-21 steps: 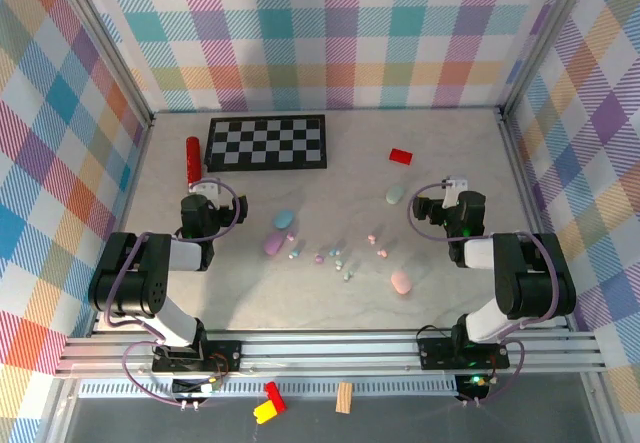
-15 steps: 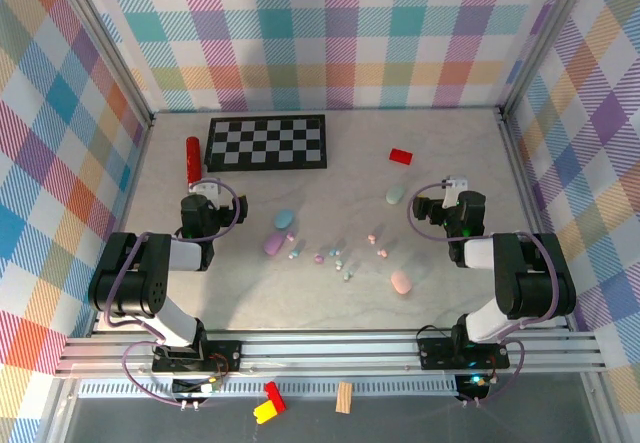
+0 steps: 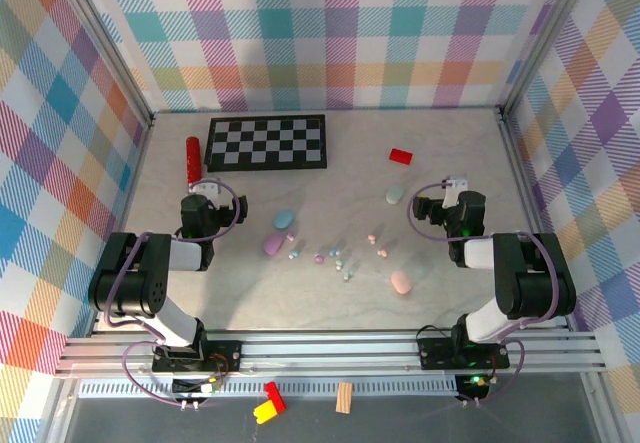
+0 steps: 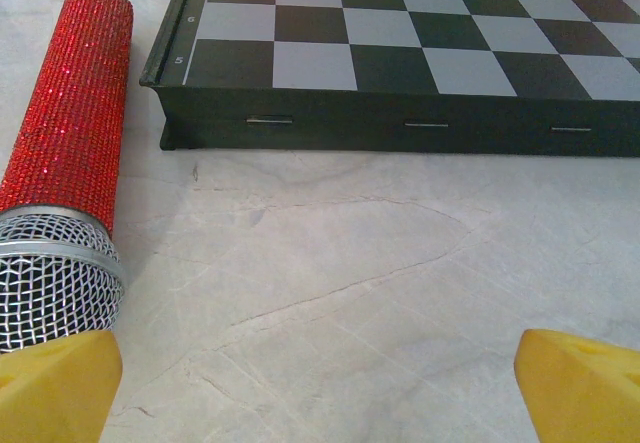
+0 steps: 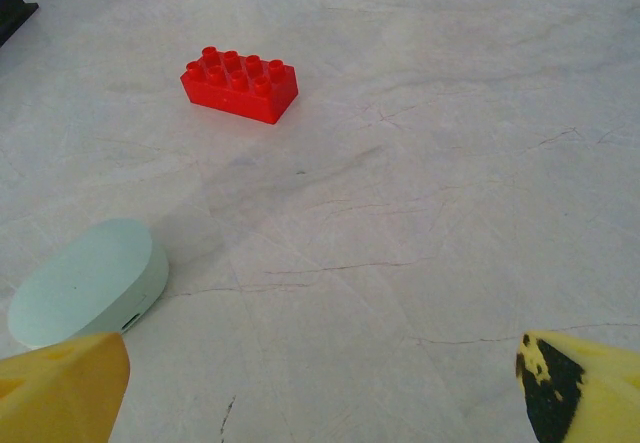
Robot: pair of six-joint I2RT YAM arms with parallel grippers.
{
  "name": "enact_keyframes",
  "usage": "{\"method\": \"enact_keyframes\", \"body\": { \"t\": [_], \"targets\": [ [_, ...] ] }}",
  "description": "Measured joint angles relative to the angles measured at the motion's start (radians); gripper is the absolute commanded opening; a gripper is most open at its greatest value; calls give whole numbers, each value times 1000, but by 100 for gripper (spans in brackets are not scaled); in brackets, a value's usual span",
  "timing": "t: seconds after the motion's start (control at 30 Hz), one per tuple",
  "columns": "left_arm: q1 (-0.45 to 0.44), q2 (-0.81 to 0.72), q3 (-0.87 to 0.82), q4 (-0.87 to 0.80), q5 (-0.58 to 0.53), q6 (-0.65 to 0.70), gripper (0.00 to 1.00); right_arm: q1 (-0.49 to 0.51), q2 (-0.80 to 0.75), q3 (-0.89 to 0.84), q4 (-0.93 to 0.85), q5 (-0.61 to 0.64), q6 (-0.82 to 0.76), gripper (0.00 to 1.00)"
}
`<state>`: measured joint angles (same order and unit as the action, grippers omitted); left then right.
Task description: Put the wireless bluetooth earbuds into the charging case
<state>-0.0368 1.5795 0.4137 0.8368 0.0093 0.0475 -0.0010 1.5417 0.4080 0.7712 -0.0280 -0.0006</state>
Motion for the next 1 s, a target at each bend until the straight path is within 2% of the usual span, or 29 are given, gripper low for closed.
{"method": "enact_keyframes", "body": {
  "t": [0.2,0.3,0.43,0.57,0.7,1.0],
  "targets": [
    [0,-3,0,-4,-3,-3,100,1,-30,0,-31,-9,-1,99],
    [-1,-46,0,-42,-3,-3,100,6,-122,6,-103,-10,-2,99],
    [-16,-182,1,-127,-26,-2,100,26,-275,55,-245,-8,5,99],
    [-56,-313,54,-271,-58,5,100,50,-372,148,-399,-31,42,99],
    [-116,-378,156,-447,-77,5,100,105,-420,200,-523,-77,76,99],
    [-314,-392,362,-928,-30,-43,100,351,-397,280,-751,-179,150,99]
  ]
}}
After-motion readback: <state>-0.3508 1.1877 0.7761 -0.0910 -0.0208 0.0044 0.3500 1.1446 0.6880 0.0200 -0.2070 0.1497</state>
